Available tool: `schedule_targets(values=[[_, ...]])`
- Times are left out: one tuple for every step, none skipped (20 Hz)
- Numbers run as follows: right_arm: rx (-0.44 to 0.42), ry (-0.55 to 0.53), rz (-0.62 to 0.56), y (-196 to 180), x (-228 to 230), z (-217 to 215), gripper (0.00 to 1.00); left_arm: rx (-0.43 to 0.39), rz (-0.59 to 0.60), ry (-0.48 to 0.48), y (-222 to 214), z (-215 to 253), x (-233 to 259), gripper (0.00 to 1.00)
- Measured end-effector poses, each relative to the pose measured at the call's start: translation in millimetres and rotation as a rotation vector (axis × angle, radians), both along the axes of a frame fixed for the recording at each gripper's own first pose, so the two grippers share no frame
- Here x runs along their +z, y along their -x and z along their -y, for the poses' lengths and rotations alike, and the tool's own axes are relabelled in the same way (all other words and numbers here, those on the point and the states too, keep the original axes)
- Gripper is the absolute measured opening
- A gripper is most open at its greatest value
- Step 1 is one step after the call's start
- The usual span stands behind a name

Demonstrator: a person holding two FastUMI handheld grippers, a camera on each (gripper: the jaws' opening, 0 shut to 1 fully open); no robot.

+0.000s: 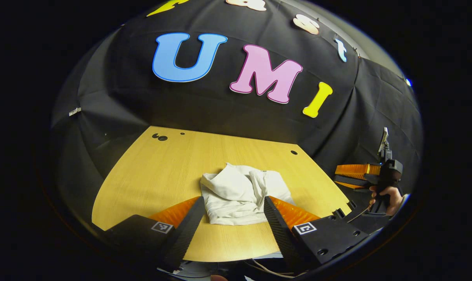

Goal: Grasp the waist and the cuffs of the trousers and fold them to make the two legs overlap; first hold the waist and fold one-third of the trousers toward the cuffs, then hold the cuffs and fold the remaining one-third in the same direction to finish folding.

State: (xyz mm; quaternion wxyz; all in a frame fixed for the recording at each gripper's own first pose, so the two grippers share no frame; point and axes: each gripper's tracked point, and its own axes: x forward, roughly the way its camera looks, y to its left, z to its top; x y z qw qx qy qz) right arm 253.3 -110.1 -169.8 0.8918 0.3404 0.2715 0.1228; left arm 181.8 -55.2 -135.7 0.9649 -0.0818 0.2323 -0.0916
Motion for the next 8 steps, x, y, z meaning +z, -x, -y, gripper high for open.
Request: schedule_targets(values=[[-0.016, -0.004, 0.009, 3, 6, 2, 0.58, -0.002, 0.008, 0.004, 6, -1, 2, 0.96], [-0.026, -0.007, 0.019, 5, 9, 3, 0.58, -0.006, 0.018, 0.006, 10, -3, 4, 0.96], [-0.034, -0.002, 0.026, 7, 11, 4, 0.58, -0.007, 0.025, 0.007, 12, -5, 5, 0.96], [-0.04, 0.003, 0.028, 8, 11, 6, 0.58, 0.0, 0.024, 0.008, 15, -7, 5, 0.96], [-0.034, 0.001, 0.026, 9, 12, 4, 0.58, 0.005, 0.026, 0.011, 18, -9, 5, 0.96], [-0.032, 0.007, 0.028, 9, 12, 4, 0.58, 0.009, 0.031, 0.017, 20, -8, 6, 0.97], [-0.03, 0.013, 0.03, 9, 14, 7, 0.58, 0.016, 0.033, 0.025, 22, -9, 7, 0.96], [-0.026, 0.001, 0.024, 8, 15, 5, 0.58, 0.023, 0.031, 0.027, 23, -8, 5, 0.96]])
